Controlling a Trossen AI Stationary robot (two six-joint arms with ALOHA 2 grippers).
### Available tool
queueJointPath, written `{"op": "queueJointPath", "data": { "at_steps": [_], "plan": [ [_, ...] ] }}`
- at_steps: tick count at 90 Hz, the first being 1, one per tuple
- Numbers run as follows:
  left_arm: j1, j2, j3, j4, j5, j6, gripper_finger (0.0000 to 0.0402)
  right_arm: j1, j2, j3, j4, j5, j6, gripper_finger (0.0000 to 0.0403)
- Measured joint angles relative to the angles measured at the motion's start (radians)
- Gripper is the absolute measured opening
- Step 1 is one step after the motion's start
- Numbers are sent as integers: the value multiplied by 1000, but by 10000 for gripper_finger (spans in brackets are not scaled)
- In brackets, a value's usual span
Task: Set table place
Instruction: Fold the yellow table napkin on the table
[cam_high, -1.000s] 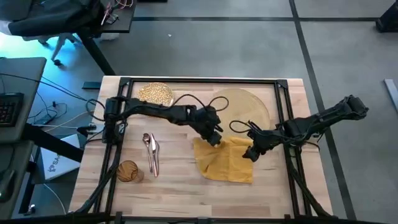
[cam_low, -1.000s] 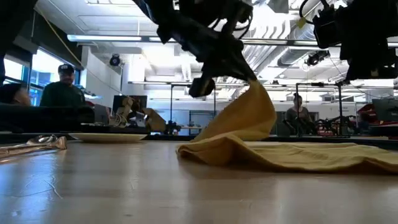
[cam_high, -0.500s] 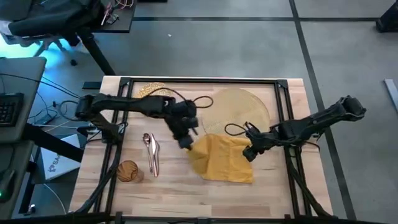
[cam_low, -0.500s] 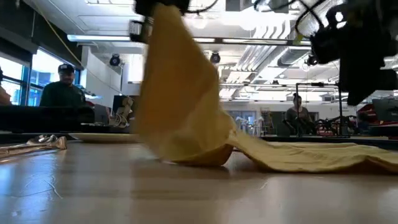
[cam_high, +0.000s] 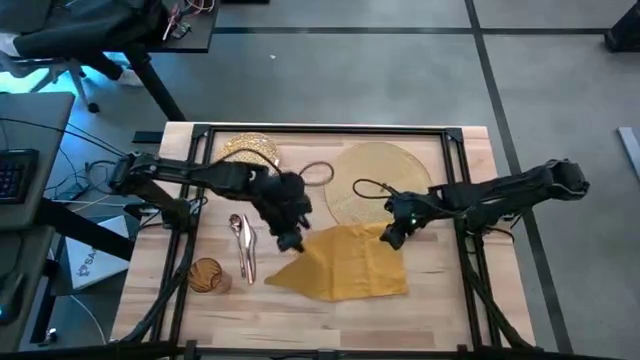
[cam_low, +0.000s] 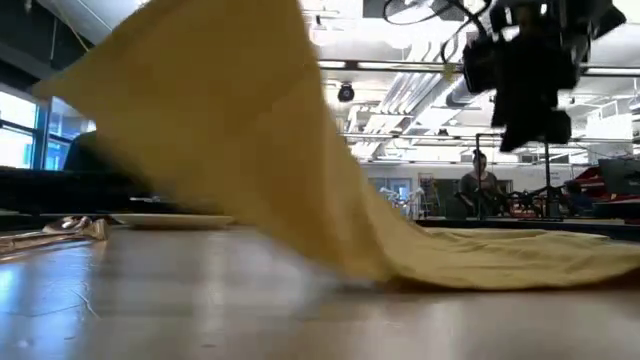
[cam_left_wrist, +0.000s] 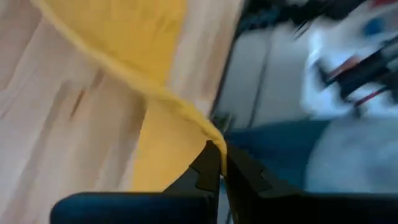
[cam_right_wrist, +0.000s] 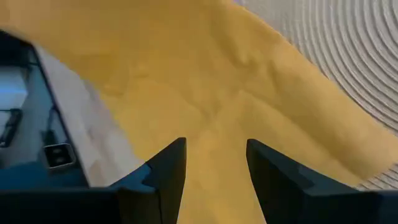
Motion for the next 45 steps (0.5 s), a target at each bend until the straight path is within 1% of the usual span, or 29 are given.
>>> {"op": "queueJointPath", "data": {
  "at_steps": [15,23,28,34,45],
  "plan": [
    [60,-29,0,442,-14,-145,0,0,-60,146,-133,86,-31,154],
    [94,-26,1,642,-62,-203,0,0,-88,239,-189,142,-69,154],
    [117,-24,2,713,-108,-215,0,6,-102,297,-214,171,-104,154],
    [138,-21,2,752,-179,-205,0,19,-114,359,-234,207,-150,154],
    [168,-20,20,820,-331,-140,0,52,-127,449,-279,297,-196,154]
  ]
}}
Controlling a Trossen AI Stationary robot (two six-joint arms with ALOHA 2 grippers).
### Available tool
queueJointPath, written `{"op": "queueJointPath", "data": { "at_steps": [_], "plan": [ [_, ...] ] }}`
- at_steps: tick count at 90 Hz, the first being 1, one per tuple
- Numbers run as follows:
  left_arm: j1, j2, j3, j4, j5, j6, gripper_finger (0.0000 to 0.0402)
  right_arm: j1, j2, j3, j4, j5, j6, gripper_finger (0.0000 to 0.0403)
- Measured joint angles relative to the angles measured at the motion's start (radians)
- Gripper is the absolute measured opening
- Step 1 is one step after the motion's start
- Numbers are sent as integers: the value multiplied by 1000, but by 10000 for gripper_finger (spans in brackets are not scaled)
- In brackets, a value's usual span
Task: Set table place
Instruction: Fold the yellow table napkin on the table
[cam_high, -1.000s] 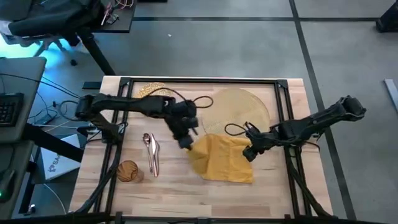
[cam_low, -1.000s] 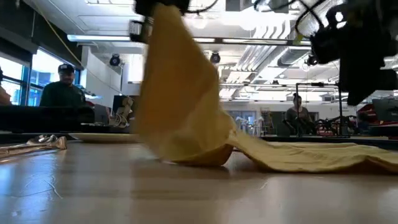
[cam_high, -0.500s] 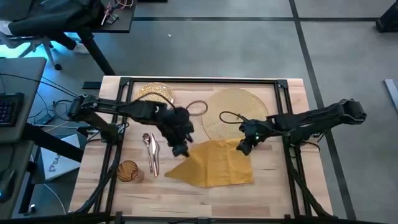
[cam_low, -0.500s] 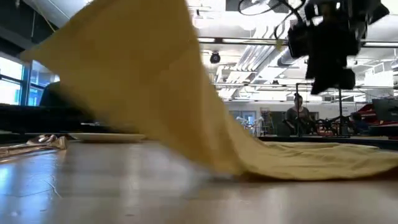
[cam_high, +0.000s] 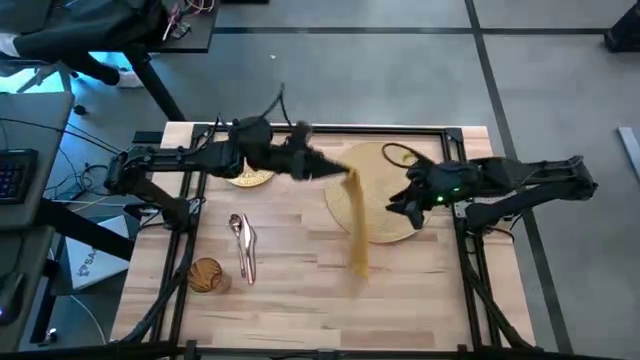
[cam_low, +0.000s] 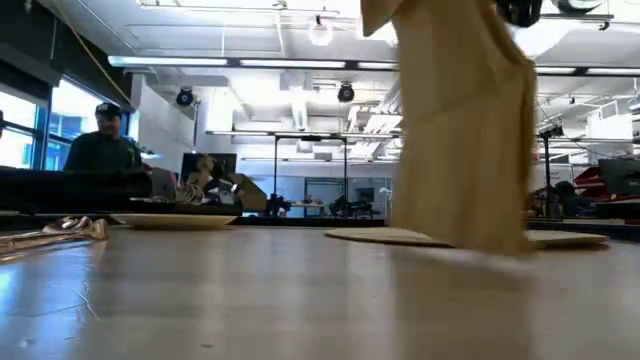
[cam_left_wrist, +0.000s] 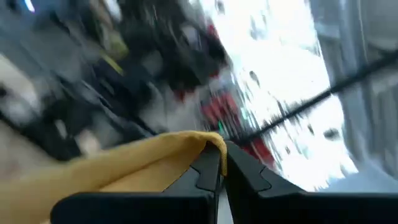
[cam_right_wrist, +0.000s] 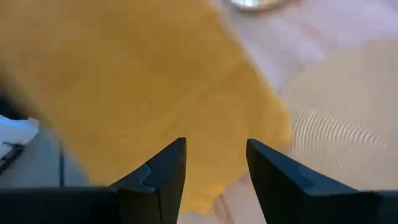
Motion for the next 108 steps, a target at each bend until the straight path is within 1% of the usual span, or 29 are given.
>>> {"op": "queueJointPath", "data": {
  "at_steps": [10,16,23,30,38,44,49,55,61,69,77,85,92,99,108],
  "plan": [
    [23,11,94,21,-162,144,0,26,-5,44,-23,97,-2,154],
    [54,35,165,24,-230,233,0,31,-4,53,-27,148,-5,154],
    [105,77,249,18,-279,303,0,32,-4,55,-28,174,-2,154],
    [154,122,324,12,-279,326,0,32,-4,55,-42,182,12,154],
    [191,149,381,6,-200,338,0,36,-4,55,-53,182,45,154],
    [184,145,389,-78,-173,357,0,57,-4,55,-77,182,80,154],
    [156,137,378,-185,-194,370,0,80,3,55,-84,195,105,154],
    [100,138,339,-310,-264,373,0,115,15,55,-100,223,119,154],
    [39,143,269,-359,-318,352,0,153,30,40,-94,256,149,154],
    [-26,145,160,-346,-357,282,0,193,57,8,-91,274,198,154],
    [-76,141,62,-315,-397,152,0,222,94,-32,-83,274,239,154],
    [-104,143,-7,-277,-428,37,0,241,140,-68,-56,275,265,154],
    [-110,144,-27,-244,-443,3,0,251,184,-90,-19,275,258,154],
    [-106,139,-27,-241,-448,3,0,263,223,-103,25,275,228,155],
    [-99,138,-27,-247,-455,12,0,272,273,-103,95,277,193,169]
  ]
}}
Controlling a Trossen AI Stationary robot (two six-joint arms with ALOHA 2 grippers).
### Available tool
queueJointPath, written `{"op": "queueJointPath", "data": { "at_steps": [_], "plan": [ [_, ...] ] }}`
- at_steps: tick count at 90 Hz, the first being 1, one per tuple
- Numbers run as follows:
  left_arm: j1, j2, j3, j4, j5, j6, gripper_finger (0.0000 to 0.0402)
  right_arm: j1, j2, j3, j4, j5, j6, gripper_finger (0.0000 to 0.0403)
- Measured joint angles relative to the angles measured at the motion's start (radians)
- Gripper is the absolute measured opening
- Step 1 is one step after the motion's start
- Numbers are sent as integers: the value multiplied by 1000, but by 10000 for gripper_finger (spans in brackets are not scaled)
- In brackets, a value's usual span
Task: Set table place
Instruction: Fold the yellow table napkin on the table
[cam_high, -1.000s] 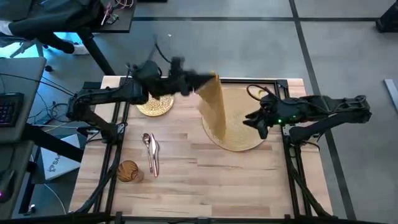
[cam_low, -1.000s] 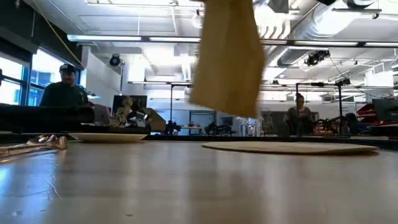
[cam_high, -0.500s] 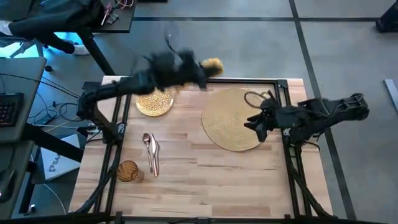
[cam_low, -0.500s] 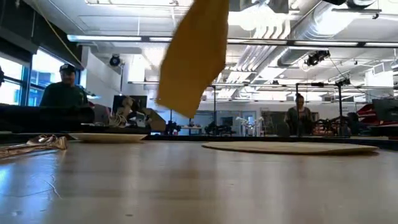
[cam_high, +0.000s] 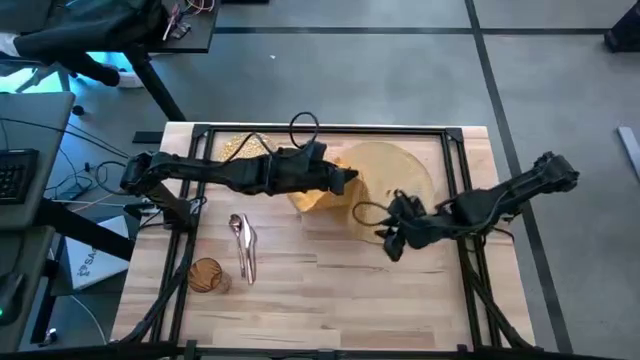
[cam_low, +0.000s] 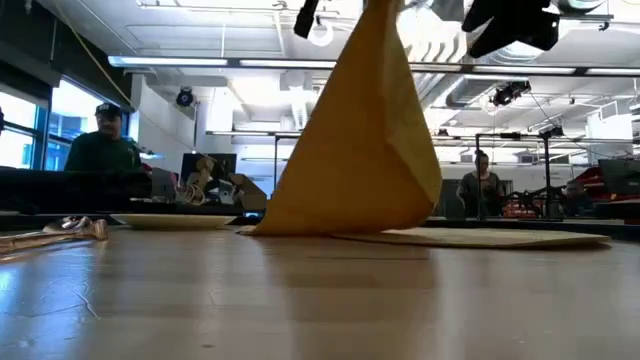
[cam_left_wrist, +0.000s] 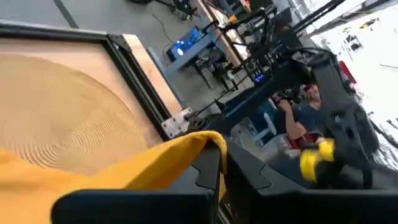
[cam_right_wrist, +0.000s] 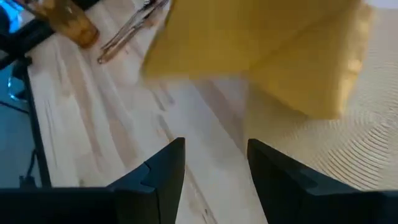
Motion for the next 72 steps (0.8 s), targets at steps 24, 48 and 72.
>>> {"op": "queueJointPath", "data": {
  "at_steps": [24,48,72],
  "plan": [
    [22,1,0,-2,-7,0,0,5,137,0,173,186,-57,258],
    [33,1,0,-1,-50,-24,0,-14,234,0,351,406,-60,279],
    [18,1,0,11,4,-32,0,-70,248,0,488,536,-109,279]
  ]
}}
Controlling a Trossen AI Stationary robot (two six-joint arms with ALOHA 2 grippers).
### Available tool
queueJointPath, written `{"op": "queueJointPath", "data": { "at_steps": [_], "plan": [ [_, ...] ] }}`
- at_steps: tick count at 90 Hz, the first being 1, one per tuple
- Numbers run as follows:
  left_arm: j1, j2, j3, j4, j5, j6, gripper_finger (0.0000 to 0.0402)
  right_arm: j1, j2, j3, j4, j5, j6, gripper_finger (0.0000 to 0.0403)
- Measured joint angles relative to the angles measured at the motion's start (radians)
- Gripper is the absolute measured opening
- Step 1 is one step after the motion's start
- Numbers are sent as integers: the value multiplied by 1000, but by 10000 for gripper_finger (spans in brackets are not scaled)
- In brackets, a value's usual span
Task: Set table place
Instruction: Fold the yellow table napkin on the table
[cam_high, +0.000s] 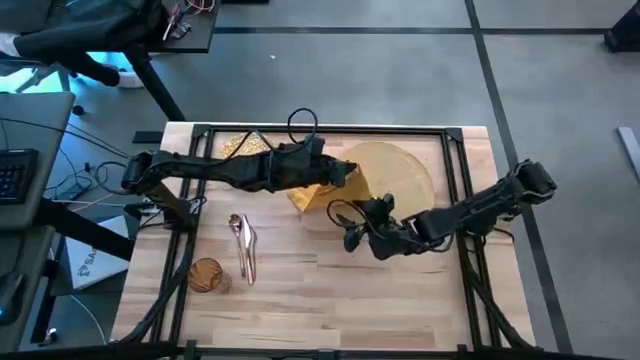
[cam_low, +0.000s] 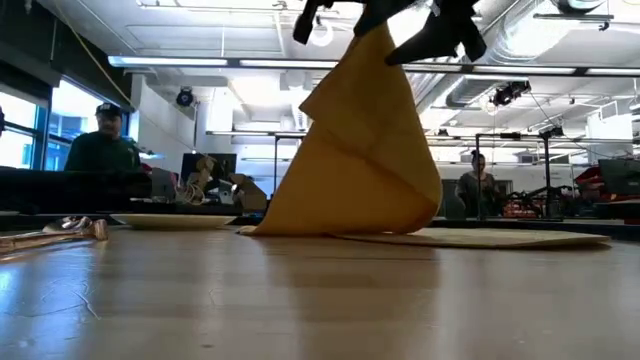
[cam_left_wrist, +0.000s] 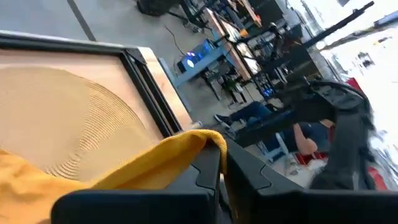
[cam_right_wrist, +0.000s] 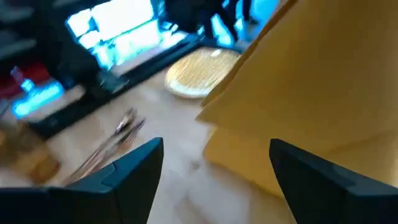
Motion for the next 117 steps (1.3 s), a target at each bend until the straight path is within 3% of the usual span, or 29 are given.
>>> {"op": "queueJointPath", "data": {
  "at_steps": [36,47,59,77,86,93,117],
  "plan": [
    [-17,0,0,4,21,-21,0,-91,0,0,105,-56,-37,279],
    [-19,0,0,4,27,-21,0,-92,0,0,72,-65,-20,260],
    [-20,-1,0,-3,46,-21,0,-94,0,0,-14,-76,17,197],
    [-28,-9,0,-6,45,-21,0,-119,-18,0,-203,-140,163,28],
    [-28,-10,0,-16,58,-20,0,-121,-59,0,-291,-191,180,11],
    [-28,-18,0,-42,92,-20,0,-121,-108,0,-352,-262,166,3],
    [-28,-82,0,-197,383,-71,0,-135,-280,43,-424,-753,-83,0]
  ]
}}
